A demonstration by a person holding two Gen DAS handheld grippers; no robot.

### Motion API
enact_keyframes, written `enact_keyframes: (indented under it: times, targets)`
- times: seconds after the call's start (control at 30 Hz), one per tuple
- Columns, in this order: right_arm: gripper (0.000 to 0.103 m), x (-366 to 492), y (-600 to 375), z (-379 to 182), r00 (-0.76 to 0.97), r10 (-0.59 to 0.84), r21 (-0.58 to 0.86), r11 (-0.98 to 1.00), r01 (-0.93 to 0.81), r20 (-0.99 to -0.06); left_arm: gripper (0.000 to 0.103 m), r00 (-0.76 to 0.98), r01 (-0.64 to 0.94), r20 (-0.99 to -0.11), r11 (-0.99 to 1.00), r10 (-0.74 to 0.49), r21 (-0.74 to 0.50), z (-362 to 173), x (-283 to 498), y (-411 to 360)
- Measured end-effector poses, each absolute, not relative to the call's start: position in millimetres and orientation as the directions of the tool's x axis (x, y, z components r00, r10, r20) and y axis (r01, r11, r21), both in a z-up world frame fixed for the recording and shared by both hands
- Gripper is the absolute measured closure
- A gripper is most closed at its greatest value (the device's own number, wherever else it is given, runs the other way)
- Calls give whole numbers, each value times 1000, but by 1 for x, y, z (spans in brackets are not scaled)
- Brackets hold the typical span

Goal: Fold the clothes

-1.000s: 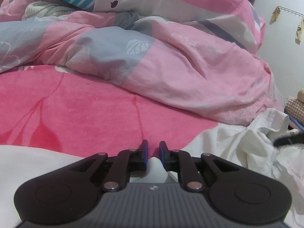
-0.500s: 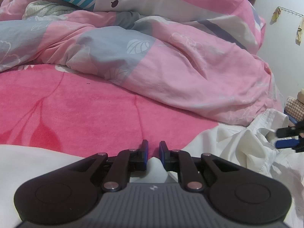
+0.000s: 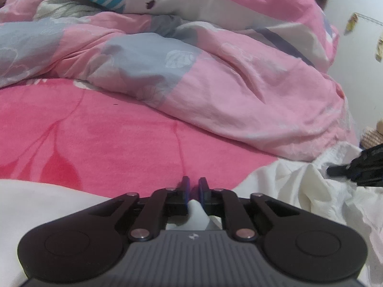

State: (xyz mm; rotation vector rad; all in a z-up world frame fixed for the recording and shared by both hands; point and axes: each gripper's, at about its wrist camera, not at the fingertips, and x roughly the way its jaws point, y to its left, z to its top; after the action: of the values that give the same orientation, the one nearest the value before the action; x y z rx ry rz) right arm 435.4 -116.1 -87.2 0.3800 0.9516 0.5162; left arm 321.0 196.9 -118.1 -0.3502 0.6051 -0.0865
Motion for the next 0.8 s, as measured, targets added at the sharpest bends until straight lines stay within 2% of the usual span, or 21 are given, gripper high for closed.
enact_keyframes:
  times: [0.27, 0.37, 0.47, 0.67, 0.8]
  targets:
    - [100, 457, -94, -59, 559, 654, 582, 740, -336, -509, 97, 834, -28, -515, 918, -197, -396, -117, 319, 204]
    - [100, 470, -83, -56, 600, 651, 568, 739, -363, -464, 92, 847, -20, -493, 914, -200, -404, -114, 316, 205]
    - [100, 483, -78, -56, 644, 635, 543, 749, -379, -427, 92, 839, -30, -508, 917, -193, -398, -115, 318, 205]
    - [99, 506, -67, -71, 729, 528, 411, 837, -361, -436, 88, 836, -29, -511, 914, -200, -405, -117, 319, 206]
    - [96, 520, -65, -78, 703, 492, 371, 866, -335, -514, 87, 834, -26, -510, 910, -209, -414, -118, 319, 207]
